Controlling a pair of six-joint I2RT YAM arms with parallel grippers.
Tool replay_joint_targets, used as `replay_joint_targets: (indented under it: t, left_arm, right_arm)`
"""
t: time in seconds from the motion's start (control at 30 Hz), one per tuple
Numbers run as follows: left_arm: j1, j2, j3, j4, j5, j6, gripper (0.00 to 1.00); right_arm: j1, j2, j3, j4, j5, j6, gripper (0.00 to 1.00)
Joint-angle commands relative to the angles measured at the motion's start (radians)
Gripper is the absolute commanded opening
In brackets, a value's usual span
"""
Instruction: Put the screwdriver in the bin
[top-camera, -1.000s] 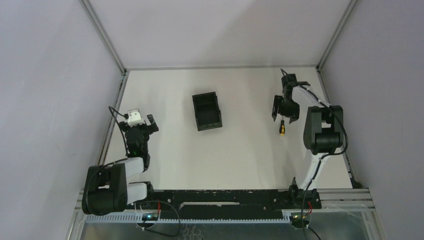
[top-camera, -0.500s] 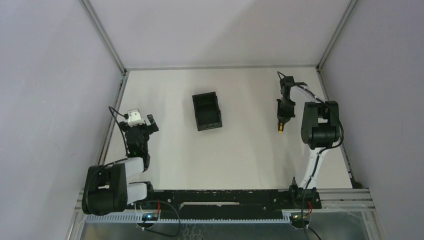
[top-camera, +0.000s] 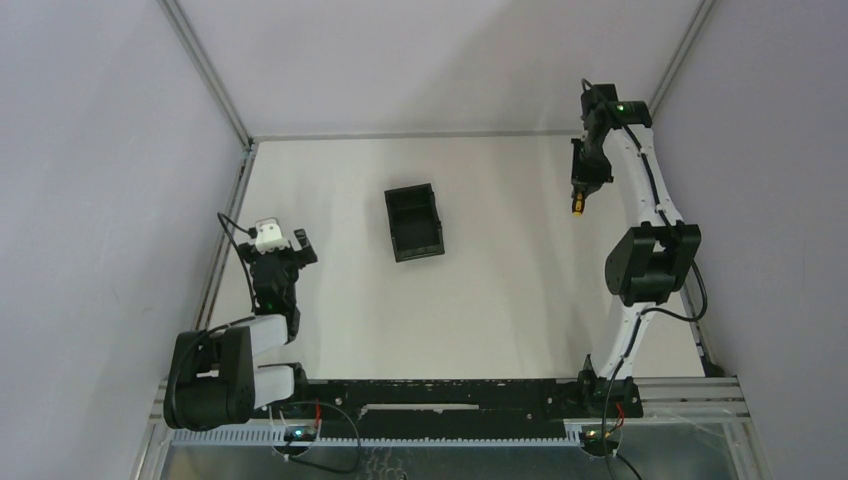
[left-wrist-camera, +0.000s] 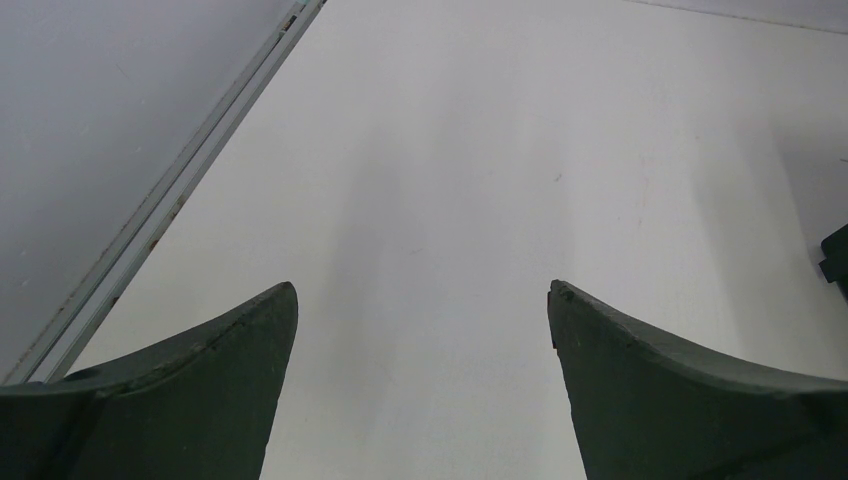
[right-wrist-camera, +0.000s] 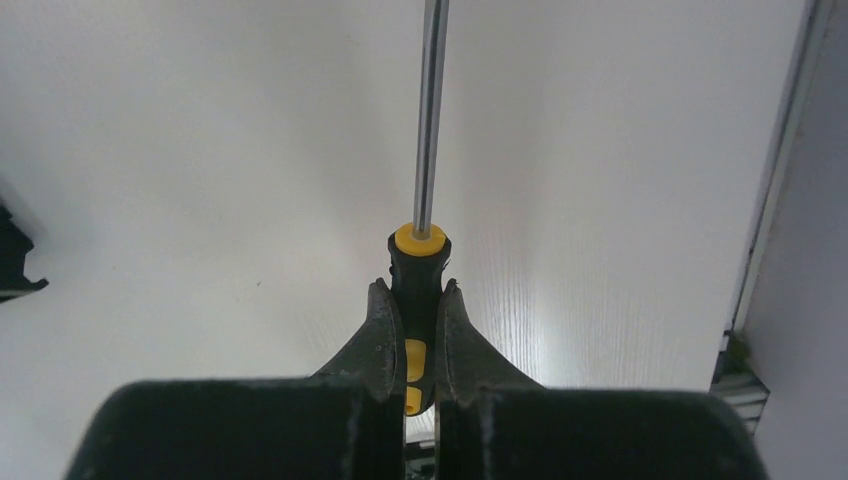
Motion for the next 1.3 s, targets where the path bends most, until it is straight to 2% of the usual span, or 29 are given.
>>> replay_joint_targets:
  t: [0.0,0.13,0.27,0.4,0.53,0.8,1.0,1.1,1.27]
  left_arm:
    - [-0.004,0.002,0.055,0.041,-0.003,0.014,1.00]
    - [-0.004,0.001,0.054,0.040,-0.004,0.015,1.00]
    - [-0.004,0.002,0.054,0.040,-0.004,0.015,1.00]
    - [-0.004,0.002,0.055,0.040,-0.004,0.014,1.00]
    - [-0.004,0.002,0.054,0.040,-0.004,0.014,1.00]
    - [-0.004,0.002,0.054,0.040,-0.003,0.014,1.00]
    - [-0.004,0.002,0.055,0.040,-0.004,0.014,1.00]
    - [-0.004,0.002,0.055,0.040,-0.004,0.014,1.00]
    - [-0.004,0.001,0.054,0.040,-0.005,0.014,1.00]
  right_arm:
    - [0.029,-0.041,0.044,-0.103,0.004,0.035,0.00]
    - [0.128,-0.030,0.038,-0.027,-0.058,0.085,0.00]
    - [0.327,0.032,0.082,0.092,-0.126,0.126,0.00]
    - [0.497,0.157,0.232,0.164,-0.157,0.132,0.00]
    - [0.630,0.267,0.379,0.228,-0.127,0.064,0.00]
    - [0.727,0.321,0.280,0.405,0.037,-0.118,0.00]
    - [0.745,0.390,0.208,0.472,0.046,-0.185,0.00]
    - [0.754,0.424,0.210,0.467,0.059,-0.188,0.05]
    - [0.764,0.409,0.183,0.476,0.067,-0.165,0.38]
